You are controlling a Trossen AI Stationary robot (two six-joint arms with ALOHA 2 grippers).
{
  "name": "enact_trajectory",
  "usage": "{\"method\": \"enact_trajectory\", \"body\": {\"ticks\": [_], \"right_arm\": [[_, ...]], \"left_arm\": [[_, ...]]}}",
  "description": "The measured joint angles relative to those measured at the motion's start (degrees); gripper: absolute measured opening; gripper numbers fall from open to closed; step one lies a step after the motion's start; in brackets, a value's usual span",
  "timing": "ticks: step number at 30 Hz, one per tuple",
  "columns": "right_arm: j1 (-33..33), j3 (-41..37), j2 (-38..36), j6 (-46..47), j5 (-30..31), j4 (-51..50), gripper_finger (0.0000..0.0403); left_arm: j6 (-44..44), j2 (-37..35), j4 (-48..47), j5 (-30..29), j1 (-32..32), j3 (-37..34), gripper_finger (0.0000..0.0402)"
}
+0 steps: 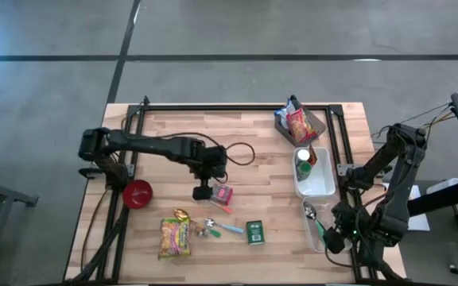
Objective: Pick & Place Food Item
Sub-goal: Put the red seasoning can into the white bin
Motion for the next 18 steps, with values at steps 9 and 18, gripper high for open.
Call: {"method": "enact_trajectory", "body": {"ticks": [9,18], "right_arm": [[-1.08,-0.27,0.0,-0.07,0.07,0.07,0.0296],[-1.25,-0.35,0.0,0.02,0.07,0.06,0.0296]], "left_arm": [[7.96,2.89,0.06,-0.59,-0.02,1.41,0.037],[8.99,2.98,6.24,-2.12,-2.75,-1.25,0.0392]]}}
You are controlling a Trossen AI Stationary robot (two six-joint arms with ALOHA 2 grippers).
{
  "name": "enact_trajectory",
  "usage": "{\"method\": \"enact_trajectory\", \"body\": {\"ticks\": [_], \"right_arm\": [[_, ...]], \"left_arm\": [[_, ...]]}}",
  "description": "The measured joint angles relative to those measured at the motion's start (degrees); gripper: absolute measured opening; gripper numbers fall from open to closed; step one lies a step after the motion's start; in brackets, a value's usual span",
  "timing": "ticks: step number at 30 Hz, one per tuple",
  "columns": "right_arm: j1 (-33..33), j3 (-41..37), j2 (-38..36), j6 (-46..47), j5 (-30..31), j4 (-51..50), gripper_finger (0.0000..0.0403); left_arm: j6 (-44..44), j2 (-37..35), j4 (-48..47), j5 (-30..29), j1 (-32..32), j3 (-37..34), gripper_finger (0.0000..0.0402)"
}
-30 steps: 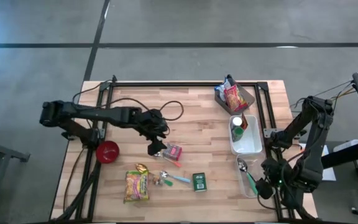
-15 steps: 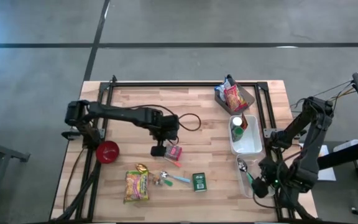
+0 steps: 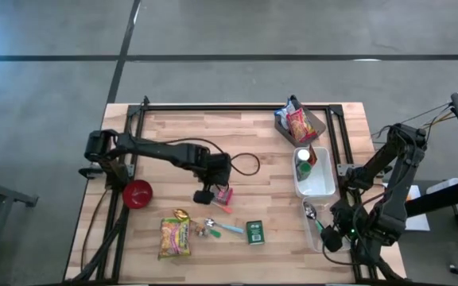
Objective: Pick & Place Food Item
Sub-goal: Put the red seasoning can into the white bin
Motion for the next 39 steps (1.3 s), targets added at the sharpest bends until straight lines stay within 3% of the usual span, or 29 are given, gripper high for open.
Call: {"method": "enact_trajectory", "body": {"ticks": [7,22,31,34,39], "right_arm": [[-0.41,-0.11,0.0,-0.06,0.0,-0.02,0.0296],[-1.88,-0.08,0.0,-0.54,0.0,0.0,0.0296],[-3.3,0.42,-0.02,-3.07,0.0,0.31,0.0296],[-3.41,0.39,-0.02,-3.25,0.0,0.3,0.0296],[-3.46,0.37,-0.02,-3.27,0.0,0.19,0.0296]], "left_arm": [[0.16,0.0,5.18,-4.74,-2.39,-3.72,0.0385],[-0.01,0.0,16.19,-4.24,-2.57,-10.57,0.038],[-0.03,0.0,17.75,-4.25,-2.54,-12.97,0.0378],[-0.06,0.0,17.72,-4.25,-2.54,-13.26,0.0357],[-0.37,-0.07,17.81,-4.22,-2.54,-13.16,0.0283]]}}
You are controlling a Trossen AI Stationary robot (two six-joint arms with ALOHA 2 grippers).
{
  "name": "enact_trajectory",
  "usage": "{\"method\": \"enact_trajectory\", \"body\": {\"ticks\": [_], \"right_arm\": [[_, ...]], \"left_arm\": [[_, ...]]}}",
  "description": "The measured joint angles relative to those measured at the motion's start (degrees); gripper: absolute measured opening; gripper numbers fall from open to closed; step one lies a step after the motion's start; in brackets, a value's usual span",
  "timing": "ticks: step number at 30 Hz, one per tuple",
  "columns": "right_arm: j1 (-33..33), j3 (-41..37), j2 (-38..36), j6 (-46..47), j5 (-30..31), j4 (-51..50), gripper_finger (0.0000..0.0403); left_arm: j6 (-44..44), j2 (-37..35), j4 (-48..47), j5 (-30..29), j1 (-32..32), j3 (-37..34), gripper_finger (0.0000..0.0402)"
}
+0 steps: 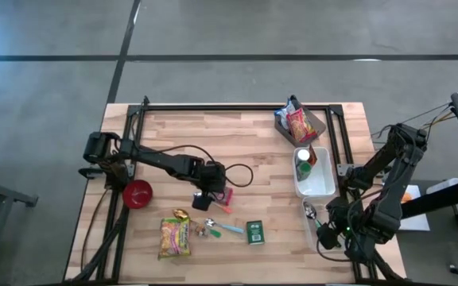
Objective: Pick & Place Food Item
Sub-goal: Put the red seasoning can into the white bin
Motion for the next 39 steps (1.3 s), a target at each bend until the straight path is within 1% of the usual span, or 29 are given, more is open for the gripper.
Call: {"method": "enact_trajectory", "body": {"ticks": [1,6,8,10,13,15,18,22,24,26,29,33,36,39], "right_arm": [[0.0,0.0,0.0,0.0,0.0,0.01,0.0296],[-0.02,0.0,0.0,0.06,0.03,0.01,0.0296],[-0.02,0.0,0.0,0.04,0.12,-0.01,0.0296],[0.0,0.0,0.0,0.05,1.71,0.07,0.0296],[-0.17,0.52,0.0,-2.03,7.22,0.08,0.0296],[-0.94,1.59,-0.16,-6.06,11.65,0.0,0.0296],[-3.36,4.25,-0.5,-15.87,17.49,-1.06,0.0296],[-8.48,9.53,-0.57,-36.18,23.85,-1.24,0.0296],[-11.83,12.89,-0.52,-46.59,25.63,-1.16,0.0296],[-15.67,16.48,-0.44,-55.93,25.7,-0.89,0.0296],[-20.83,21.41,-0.39,-67.31,25.68,0.42,0.0296],[-25.49,26.59,-0.39,-82.07,24.17,5.26,0.0296],[-28.05,28.74,-0.39,-89.57,22.14,8.55,0.0296],[-29.91,29.59,-0.39,-93.91,21.12,10.08,0.0296]], "left_arm": [[-0.06,-0.02,0.06,0.05,0.0,0.03,0.0277],[-0.42,-0.02,0.14,0.09,0.0,0.03,0.0277],[-1.83,-0.04,0.12,0.0,0.0,0.12,0.0277],[-4.83,-0.22,-0.32,0.61,0.0,0.58,0.0277],[-11.68,-0.66,-1.1,5.06,0.56,2.95,0.0277],[-16.82,-1.38,-1.17,10.47,1.53,5.06,0.0277],[-25.45,-2.29,-0.71,20.22,3.65,8.52,0.0277],[-34.73,-3.15,5.2,35.53,5.33,13.09,0.0277],[-38.96,-3.19,8.99,40.89,5.2,15.13,0.0277],[-41.46,-3.17,11.07,45.32,4.76,17.16,0.0277],[-42.4,-3.19,12.32,48.79,3.94,20.09,0.0277],[-42.86,-3.17,12.17,50.45,3.19,23.26,0.0277],[-43.07,-3.17,12.17,50.65,3.17,24.63,0.0277],[-43.46,-3.17,12.59,50.47,3.25,25.23,0.0277]]}}
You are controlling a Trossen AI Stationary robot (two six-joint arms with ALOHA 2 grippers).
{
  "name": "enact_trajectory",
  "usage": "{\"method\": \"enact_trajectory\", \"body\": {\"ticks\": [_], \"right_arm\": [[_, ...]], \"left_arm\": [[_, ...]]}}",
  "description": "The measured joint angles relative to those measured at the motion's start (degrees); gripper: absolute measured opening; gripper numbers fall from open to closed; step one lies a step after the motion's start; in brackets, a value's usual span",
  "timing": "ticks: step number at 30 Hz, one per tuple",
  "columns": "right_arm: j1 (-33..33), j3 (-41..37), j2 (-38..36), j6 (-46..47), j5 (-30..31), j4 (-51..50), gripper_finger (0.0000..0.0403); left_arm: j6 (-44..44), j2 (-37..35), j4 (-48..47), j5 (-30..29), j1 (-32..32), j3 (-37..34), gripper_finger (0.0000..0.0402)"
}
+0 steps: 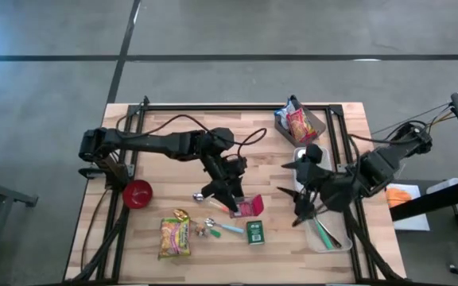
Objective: Pick & Place Food Item
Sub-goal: Put the red seasoning can into the white bin
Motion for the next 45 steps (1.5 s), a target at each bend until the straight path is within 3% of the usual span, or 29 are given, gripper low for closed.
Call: {"method": "enact_trajectory", "body": {"ticks": [4,10,21,29,45], "right_arm": [[-2.06,-0.11,0.2,-4.88,-4.41,1.8,0.0297],[-2.9,0.02,1.92,-10.97,-6.41,6.79,0.0303],[-2.77,2.3,6.8,-16.31,-8.32,7.95,0.0381],[-2.68,7.85,11.32,-18.15,-12.81,7.06,0.0384],[-2.31,16.18,14.95,-16.72,-15.41,-0.27,0.0384]], "left_arm": [[-0.25,0.0,0.36,0.0,0.03,-0.02,0.0277],[-0.25,0.0,0.61,-0.2,0.11,-0.02,0.0277],[-0.21,0.0,0.8,-0.38,1.05,-0.02,0.0277],[0.43,0.02,0.87,0.66,1.71,-0.13,0.0277],[1.96,0.04,1.25,-0.28,3.78,-0.13,0.0277]]}}
